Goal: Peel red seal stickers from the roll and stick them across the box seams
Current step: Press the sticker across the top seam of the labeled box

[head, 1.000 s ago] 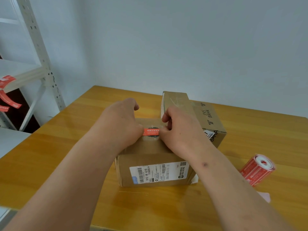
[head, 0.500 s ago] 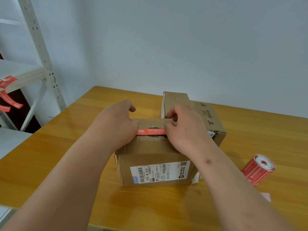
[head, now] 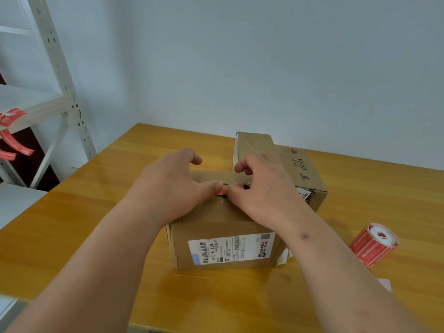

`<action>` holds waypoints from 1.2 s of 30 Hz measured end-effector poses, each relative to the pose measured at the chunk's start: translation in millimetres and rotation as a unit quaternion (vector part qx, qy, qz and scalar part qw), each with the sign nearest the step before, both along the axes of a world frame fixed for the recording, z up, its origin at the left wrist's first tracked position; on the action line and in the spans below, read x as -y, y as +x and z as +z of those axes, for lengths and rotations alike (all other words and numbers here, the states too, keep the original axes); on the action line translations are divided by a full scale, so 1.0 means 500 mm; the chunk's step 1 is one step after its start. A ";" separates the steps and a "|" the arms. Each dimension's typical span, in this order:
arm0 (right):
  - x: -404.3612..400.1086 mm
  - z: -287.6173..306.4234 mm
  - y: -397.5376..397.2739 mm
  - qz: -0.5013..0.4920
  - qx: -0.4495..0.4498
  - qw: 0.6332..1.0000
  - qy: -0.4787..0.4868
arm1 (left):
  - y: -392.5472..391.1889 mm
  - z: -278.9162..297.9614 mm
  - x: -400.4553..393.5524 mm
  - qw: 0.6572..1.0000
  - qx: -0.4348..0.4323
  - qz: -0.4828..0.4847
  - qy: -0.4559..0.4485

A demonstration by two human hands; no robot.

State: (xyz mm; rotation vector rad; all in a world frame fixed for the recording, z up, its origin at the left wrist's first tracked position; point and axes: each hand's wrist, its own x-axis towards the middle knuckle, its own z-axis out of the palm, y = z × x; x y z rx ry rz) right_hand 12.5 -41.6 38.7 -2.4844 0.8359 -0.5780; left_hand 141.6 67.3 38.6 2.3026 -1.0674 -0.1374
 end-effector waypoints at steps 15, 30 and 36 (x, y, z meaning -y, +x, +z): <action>0.013 0.001 -0.010 0.016 0.016 0.999 0.028 | 0.000 0.000 -0.011 0.998 -0.052 -0.014 -0.042; 0.014 -0.001 -0.009 0.005 0.021 1.000 0.007 | -0.002 -0.008 -0.012 0.996 -0.053 0.013 -0.074; 0.013 0.002 -0.009 0.003 0.025 1.000 0.003 | -0.009 -0.001 -0.015 0.995 -0.064 0.024 -0.073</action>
